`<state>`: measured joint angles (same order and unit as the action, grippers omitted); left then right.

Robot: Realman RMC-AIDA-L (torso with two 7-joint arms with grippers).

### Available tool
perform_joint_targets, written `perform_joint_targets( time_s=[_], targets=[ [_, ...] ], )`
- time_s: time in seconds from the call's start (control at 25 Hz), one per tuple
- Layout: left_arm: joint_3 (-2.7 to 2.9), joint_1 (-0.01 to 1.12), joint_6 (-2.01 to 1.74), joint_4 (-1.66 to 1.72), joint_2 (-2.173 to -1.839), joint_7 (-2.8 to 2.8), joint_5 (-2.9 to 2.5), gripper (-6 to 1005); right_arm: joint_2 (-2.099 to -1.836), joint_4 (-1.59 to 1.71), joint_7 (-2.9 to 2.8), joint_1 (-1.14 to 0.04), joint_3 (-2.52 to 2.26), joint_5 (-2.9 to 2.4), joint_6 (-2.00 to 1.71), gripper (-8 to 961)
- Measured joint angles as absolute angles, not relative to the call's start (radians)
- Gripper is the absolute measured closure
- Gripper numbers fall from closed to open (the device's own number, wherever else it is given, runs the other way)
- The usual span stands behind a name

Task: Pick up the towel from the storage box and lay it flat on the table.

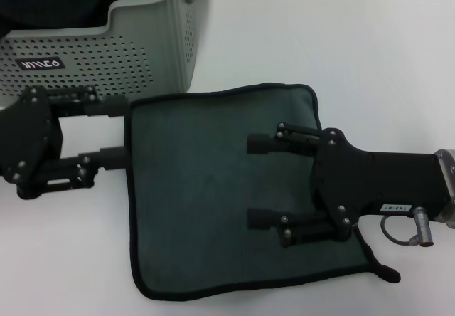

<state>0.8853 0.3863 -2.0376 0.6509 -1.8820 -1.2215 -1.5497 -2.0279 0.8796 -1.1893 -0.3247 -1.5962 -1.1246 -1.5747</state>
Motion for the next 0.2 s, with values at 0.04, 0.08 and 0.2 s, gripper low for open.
perform_joint_targets(
  time_s=[0.04, 0.08, 0.2],
  targets=[
    [0.879, 0.384, -2.037, 0.649, -1.882, -1.220, -1.545, 392, -2.028, 0.879, -1.190, -0.325, -1.596, -1.124, -1.575, 83],
    [0.871, 0.383, -2.036, 0.646, -1.882, -1.220, -1.544, 392, -2.028, 0.878, -1.191, -0.325, -1.597, -1.122, -1.575, 83],
    [0.869, 0.381, -2.036, 0.646, -1.885, -1.223, -1.547, 392, -2.028, 0.873, -1.192, -0.325, -1.596, -1.119, -1.575, 83]
  ],
)
